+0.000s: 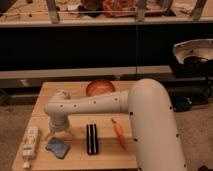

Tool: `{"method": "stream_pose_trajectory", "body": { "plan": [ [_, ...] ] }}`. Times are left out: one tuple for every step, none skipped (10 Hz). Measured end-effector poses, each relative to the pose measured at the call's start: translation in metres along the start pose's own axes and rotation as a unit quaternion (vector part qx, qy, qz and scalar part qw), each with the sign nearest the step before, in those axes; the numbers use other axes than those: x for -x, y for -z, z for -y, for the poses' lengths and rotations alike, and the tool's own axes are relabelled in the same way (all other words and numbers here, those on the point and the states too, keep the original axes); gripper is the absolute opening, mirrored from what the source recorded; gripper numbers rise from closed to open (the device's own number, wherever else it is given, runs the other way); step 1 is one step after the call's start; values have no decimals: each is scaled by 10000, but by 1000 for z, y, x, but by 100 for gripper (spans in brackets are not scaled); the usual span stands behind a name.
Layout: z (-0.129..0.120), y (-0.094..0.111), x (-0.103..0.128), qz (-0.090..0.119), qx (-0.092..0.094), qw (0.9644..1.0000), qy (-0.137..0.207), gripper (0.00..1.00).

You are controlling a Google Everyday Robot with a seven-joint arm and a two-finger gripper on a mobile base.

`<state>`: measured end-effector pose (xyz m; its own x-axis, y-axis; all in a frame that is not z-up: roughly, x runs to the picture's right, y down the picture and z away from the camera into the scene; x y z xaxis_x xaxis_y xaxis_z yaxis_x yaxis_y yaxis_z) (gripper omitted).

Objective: Wipe the white sponge on the table

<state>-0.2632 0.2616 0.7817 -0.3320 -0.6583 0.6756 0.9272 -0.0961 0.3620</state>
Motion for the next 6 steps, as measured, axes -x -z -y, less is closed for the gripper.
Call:
{"method": "stream_pose_trajectory", "body": {
  "plan": [
    [10,-2,2,-27,182,9994,290,80],
    [19,-5,4,-49,297,9982,517,80],
    [19,-8,6,-85,485,9965,672,80],
    [26,-11,9,-105,597,9948,824,80],
    [29,-14,11,-115,642,9936,925,80],
    [29,-18,14,-102,681,9926,1001,80]
  ]
}}
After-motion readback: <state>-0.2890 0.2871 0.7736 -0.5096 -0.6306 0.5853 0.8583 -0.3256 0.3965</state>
